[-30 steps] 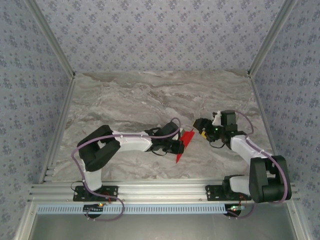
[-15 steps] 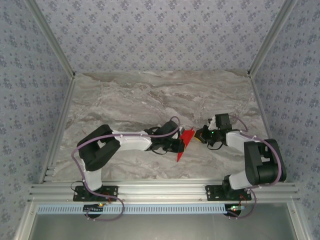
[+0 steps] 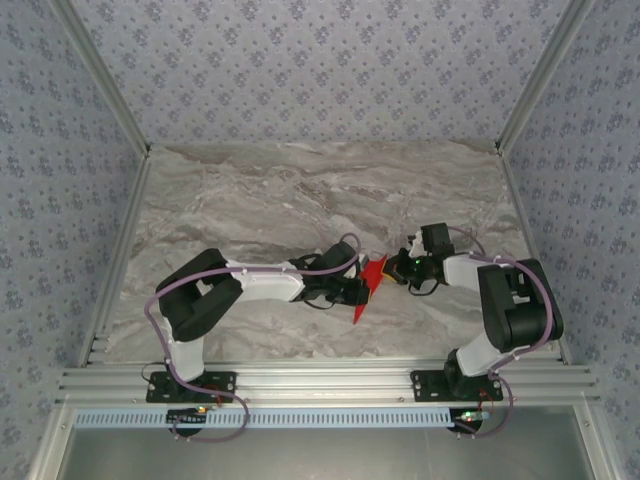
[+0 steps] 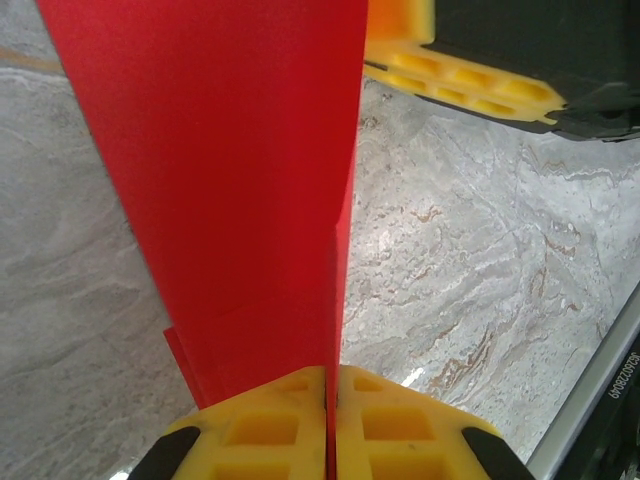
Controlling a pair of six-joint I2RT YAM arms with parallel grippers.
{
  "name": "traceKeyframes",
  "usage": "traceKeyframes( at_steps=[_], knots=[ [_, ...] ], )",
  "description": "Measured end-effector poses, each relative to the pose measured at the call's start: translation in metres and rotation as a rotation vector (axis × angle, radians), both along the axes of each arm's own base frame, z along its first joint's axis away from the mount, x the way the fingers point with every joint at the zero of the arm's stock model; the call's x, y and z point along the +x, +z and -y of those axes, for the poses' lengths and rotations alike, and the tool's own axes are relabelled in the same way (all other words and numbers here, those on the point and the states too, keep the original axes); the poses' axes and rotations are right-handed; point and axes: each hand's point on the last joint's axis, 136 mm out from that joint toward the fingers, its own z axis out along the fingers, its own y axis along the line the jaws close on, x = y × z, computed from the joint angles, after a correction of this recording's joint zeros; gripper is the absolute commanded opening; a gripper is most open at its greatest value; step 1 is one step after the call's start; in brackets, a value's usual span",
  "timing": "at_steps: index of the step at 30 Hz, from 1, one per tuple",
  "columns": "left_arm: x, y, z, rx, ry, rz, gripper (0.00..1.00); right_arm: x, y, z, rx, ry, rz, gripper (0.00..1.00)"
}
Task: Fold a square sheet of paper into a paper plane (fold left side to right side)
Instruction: Fold the wing for the fifth time at the center of the table.
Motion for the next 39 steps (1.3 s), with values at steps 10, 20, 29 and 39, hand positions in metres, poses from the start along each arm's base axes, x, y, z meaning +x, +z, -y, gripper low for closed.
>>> traceKeyframes(
  at_steps=[10,20,29,39],
  knots=[
    [0.003,0.002,-0.001,-0.023,-0.020,-0.017,0.08,0.005,-0.005,-0.003,-0.034,0.073,0.005,0.00],
    [0.011,-0.005,-0.012,-0.014,0.005,-0.024,0.08,0.020,-0.004,-0.027,-0.025,0.225,0.053,0.00],
    [0.013,-0.008,-0.015,-0.025,0.021,-0.028,0.08,0.013,0.002,-0.020,-0.053,0.255,0.101,0.21],
    [0.013,-0.014,-0.020,-0.034,0.062,-0.057,0.08,-0.015,0.019,-0.020,-0.021,0.233,0.171,0.44]
  ],
)
